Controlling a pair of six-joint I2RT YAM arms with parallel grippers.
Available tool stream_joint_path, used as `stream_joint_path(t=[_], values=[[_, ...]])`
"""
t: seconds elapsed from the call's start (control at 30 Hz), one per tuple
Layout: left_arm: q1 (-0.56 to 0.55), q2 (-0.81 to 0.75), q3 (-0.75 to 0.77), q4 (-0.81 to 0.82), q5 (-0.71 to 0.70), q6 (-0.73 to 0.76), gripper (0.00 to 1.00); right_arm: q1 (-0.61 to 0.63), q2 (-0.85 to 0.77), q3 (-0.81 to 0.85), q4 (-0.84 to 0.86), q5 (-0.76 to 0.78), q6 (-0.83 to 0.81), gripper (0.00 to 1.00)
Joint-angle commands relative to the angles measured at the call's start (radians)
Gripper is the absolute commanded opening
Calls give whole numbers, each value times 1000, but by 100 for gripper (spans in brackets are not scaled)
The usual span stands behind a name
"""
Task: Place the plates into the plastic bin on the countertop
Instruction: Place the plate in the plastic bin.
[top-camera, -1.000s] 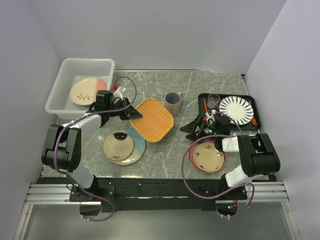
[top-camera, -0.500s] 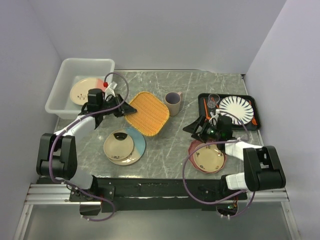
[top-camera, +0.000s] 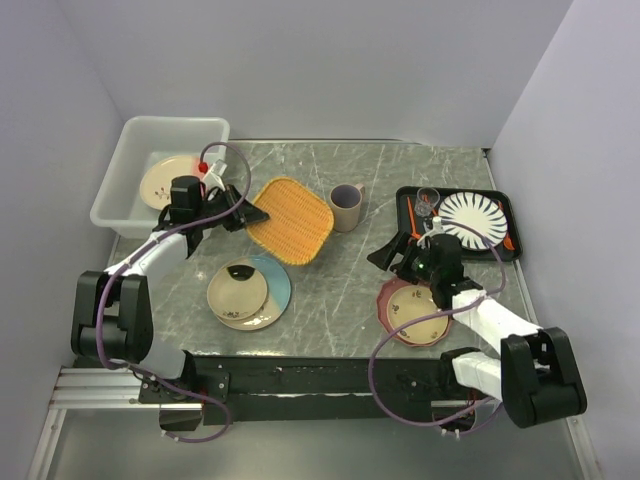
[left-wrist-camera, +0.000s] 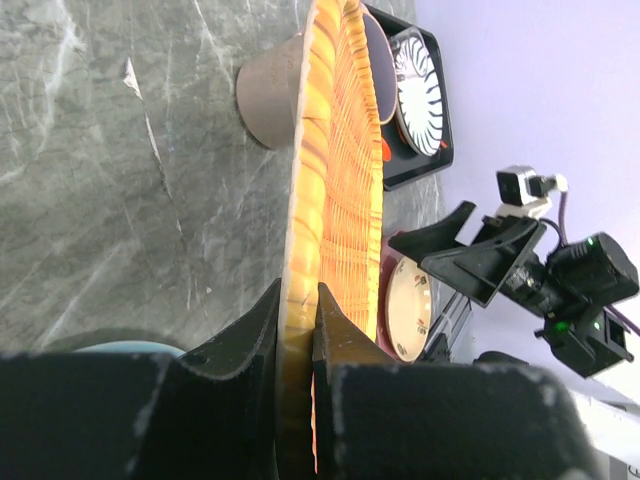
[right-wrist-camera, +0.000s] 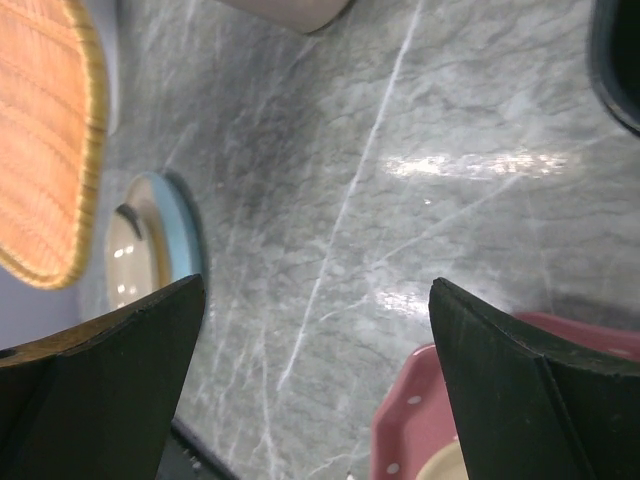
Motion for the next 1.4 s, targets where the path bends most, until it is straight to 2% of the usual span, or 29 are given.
stream_joint_path(t=[0.0,0.17,0.33,0.6,0.83,1.0,1.37], values=[[10,-64,52,79,-1,-26,1,44,-86,33,-64,162,-51,100],[16,-67,65,75,-15,-29,1,108,-155,44,-112,300,-69,100],[22,-77,76,55,-55,-24,1,139,-175,52,-139,359,-84,100],[56,-81,110,49,-92,-40,1,156,-161,62,-145,376,-87,100],[100,-32,127,108,-86,-107,1,160,-156,64,-147,383,-92,100],[171,-12,153,127,-105,-148,1,160,-152,67,-148,386,-95,100],[293,1,113,278,-138,-300,1,162,-141,70,-147,386,-101,100]])
